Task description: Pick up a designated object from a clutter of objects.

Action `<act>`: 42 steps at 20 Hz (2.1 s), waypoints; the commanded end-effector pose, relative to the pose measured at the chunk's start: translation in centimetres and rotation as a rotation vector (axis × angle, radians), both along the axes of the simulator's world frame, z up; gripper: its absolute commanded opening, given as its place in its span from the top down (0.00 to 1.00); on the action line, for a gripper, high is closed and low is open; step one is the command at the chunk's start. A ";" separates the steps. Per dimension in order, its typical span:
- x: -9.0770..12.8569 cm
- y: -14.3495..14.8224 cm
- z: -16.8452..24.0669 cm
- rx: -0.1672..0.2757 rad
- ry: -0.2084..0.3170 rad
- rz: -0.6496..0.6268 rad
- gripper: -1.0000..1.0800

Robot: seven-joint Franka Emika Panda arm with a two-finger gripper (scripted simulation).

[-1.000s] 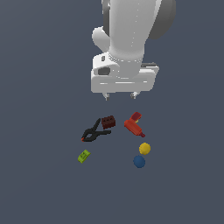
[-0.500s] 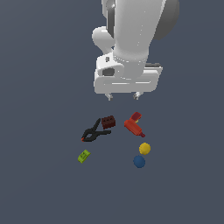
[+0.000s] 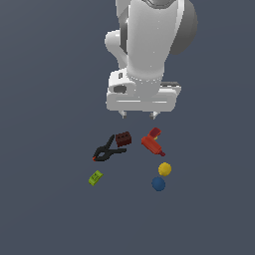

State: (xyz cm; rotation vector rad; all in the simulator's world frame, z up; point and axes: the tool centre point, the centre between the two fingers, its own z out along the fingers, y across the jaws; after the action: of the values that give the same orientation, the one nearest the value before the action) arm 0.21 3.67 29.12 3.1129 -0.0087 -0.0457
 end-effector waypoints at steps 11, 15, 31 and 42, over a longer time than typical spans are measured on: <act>-0.8 -1.3 -6.4 0.012 -0.011 -0.315 0.04; -1.4 -1.9 -8.6 0.015 -0.015 -0.435 0.04; -4.9 -4.3 -16.9 0.015 -0.029 -0.917 0.04; -7.3 -5.6 -20.6 0.009 -0.040 -1.165 0.04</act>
State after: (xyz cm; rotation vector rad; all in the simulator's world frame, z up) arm -6.87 -1.77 8.91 2.6422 -1.7012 -0.0067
